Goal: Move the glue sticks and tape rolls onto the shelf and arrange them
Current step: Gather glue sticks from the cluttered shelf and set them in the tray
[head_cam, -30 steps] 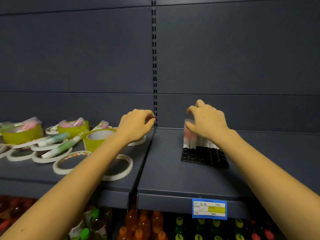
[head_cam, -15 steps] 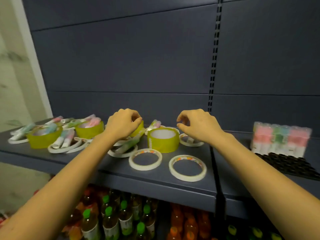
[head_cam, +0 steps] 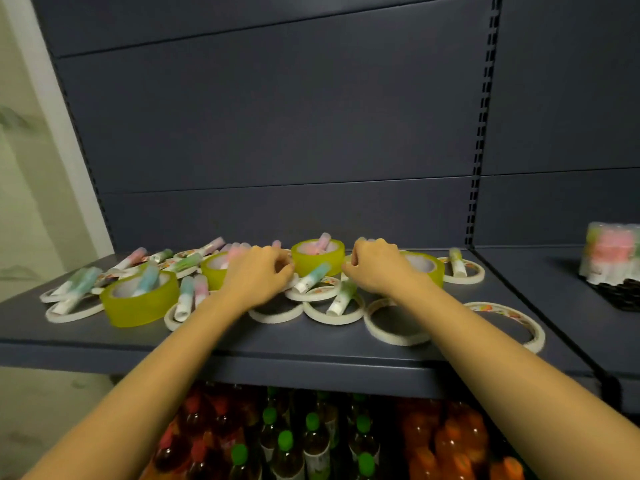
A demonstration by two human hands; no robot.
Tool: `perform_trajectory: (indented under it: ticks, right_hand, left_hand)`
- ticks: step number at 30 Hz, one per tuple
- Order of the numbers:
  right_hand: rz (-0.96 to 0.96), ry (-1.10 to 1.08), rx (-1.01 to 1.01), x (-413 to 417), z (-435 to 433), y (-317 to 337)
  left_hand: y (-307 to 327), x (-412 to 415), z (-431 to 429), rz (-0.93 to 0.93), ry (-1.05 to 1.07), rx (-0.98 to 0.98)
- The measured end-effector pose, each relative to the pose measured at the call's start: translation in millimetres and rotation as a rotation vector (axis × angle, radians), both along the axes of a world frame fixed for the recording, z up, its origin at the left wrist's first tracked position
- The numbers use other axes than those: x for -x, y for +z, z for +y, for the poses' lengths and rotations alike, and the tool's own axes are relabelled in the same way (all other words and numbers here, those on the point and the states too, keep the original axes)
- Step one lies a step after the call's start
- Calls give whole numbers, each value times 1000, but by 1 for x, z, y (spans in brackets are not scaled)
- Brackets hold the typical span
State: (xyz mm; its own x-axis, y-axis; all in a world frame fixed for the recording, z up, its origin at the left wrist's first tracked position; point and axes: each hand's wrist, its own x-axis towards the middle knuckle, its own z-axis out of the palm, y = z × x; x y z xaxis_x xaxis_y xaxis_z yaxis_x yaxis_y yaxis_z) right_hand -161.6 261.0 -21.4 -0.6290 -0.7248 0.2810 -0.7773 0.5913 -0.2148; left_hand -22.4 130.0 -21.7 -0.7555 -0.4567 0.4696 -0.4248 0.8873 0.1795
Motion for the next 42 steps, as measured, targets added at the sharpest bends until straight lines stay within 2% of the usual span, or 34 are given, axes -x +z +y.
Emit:
perform_trajectory:
  ticks: [2, 5, 8, 12, 18, 22, 25, 30, 32, 37, 42]
  right_hand:
    - [-67, -50, -72, -3, -11, -5]
    - [-171, -86, -68, -6, -20, -10]
    - [-218, -119, 25, -7, -22, -12]
    - [-302, -125, 287, -6, -13, -5]
    - [-217, -60, 504, -7, 20, 11]
    - [-181, -23, 566, -9, 39, 12]
    - [-165, -19, 580, -8, 49, 11]
    - [-123, -33, 640, 1, 67, 9]
    - [-102, -41, 663, 5, 76, 10]
    - [-85, -34, 701, 22, 109, 13]
    - [-36, -54, 705, 54, 170, 13]
  left_hand:
    - [-1, -2, -5, 13, -22, -1]
    - [-2, 0, -10, 34, -45, -14]
    - [0, 6, -13, 30, -55, -25]
    - [3, 21, -13, 18, -72, -59]
    - [-3, 53, -9, -102, -29, -23]
    - [-12, 64, -10, -111, -51, -74]
    - [-12, 65, -10, -50, -69, -154]
    - [8, 60, 4, 318, -166, -289]
    - [20, 59, 19, 387, -218, -323]
    - [34, 71, 68, 378, -400, -475]
    - [35, 106, 128, 377, -486, -536]
